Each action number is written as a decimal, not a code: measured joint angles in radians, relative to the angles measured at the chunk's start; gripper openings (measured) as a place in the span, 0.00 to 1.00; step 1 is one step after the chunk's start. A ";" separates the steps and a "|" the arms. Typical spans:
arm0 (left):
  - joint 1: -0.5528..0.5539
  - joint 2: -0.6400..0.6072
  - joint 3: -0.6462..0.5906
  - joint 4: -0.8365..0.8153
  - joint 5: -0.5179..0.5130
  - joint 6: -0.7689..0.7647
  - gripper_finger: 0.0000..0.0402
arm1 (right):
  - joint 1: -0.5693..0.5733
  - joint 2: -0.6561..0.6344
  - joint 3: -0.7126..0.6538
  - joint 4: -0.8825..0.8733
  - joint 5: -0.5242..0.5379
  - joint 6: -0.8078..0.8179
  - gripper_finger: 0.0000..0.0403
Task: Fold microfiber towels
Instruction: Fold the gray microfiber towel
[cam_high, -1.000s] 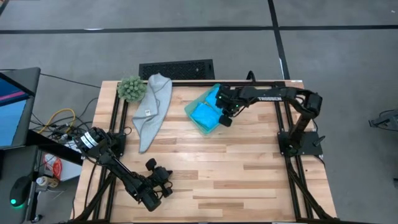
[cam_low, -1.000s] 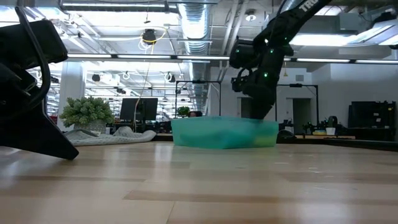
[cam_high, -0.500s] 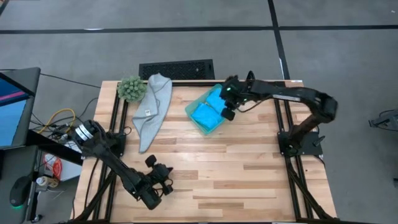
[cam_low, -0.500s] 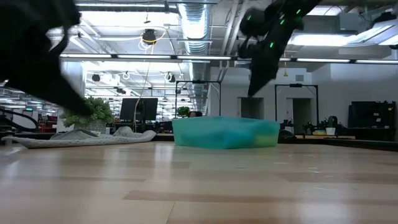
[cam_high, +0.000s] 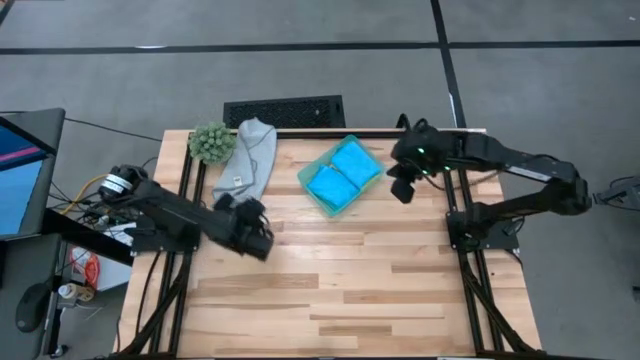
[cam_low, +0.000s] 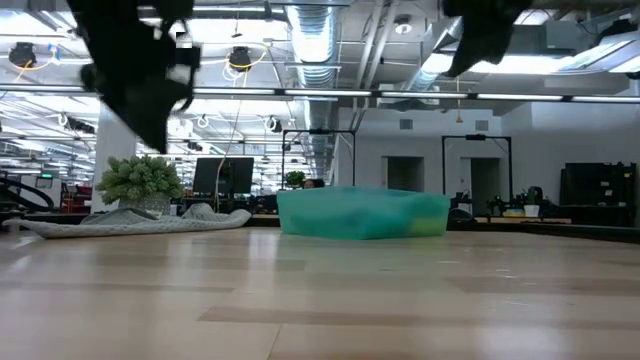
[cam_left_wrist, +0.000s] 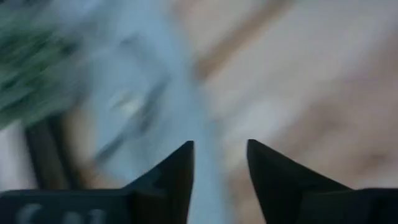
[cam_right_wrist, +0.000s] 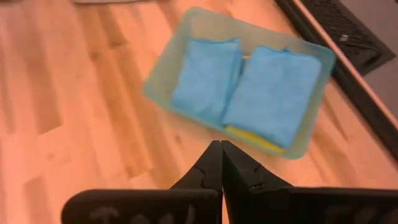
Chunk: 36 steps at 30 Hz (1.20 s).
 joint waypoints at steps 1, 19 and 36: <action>0.022 -0.001 -0.020 -0.048 0.002 -0.045 0.38 | 0.019 -0.018 0.000 -0.010 0.000 0.012 0.05; -0.150 -0.086 -0.255 0.147 0.290 -0.440 0.48 | 0.259 -0.111 -0.130 -0.044 0.125 0.158 0.05; -0.386 -0.109 -0.425 0.221 0.287 -1.040 0.48 | 0.259 -0.098 -0.274 0.055 0.139 0.129 0.05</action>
